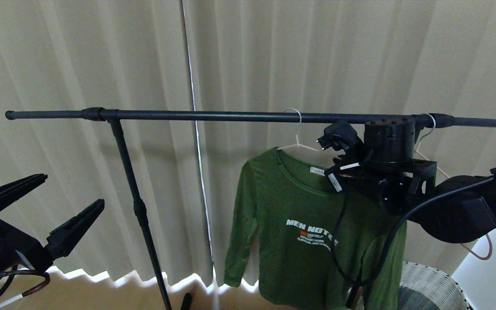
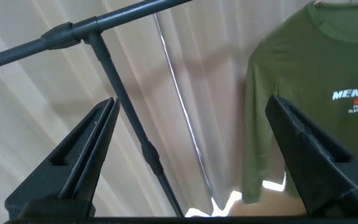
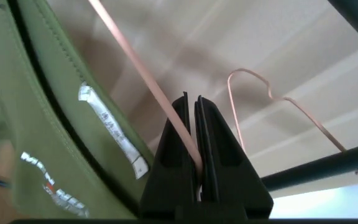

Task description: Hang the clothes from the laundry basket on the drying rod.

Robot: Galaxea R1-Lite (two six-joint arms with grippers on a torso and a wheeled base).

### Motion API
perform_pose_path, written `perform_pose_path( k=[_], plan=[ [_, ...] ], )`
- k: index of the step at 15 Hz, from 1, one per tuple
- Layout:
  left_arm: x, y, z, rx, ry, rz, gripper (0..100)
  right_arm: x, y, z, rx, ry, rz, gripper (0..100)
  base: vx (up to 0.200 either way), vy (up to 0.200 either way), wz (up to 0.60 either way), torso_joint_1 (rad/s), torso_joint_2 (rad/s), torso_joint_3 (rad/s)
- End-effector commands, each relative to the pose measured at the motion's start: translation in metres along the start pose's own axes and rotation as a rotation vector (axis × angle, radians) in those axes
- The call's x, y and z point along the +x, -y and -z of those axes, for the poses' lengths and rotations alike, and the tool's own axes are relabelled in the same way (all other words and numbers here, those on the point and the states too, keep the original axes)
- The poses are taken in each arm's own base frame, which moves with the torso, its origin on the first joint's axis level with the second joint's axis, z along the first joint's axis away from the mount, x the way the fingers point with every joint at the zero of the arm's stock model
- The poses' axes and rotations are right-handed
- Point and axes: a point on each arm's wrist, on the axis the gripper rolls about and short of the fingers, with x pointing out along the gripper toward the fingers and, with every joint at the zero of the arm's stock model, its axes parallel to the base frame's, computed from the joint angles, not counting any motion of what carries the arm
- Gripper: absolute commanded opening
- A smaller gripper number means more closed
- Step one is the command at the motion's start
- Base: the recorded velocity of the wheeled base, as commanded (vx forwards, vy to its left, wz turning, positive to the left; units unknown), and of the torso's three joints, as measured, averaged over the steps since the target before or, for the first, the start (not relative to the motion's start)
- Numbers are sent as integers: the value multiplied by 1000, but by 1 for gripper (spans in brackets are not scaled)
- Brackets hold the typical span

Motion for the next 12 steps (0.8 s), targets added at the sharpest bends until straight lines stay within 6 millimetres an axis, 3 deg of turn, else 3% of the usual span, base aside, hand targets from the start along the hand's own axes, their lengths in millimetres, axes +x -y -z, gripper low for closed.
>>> perform_pose_path(
  k=[1, 5, 6, 12],
  plan=[
    [0, 0, 0, -1, 0, -1, 100, -1, -4, -1, -3, 6, -9, 0, 0, 0, 0, 0, 0, 0],
    [0, 0, 0, -1, -1, 0, 100, -7, -10, -6, -5, 29, -32, 0, 0, 0, 0, 0, 0, 0],
    [0, 0, 0, 1, -1, 1, 100, -10, -12, -8, -6, 39, -41, 100, 0, 0, 0, 0, 0, 0],
    [0, 0, 0, -1, -1, 0, 100, -21, -24, -12, 46, 68, -88, 100, 0, 0, 0, 0, 0, 0]
  ],
)
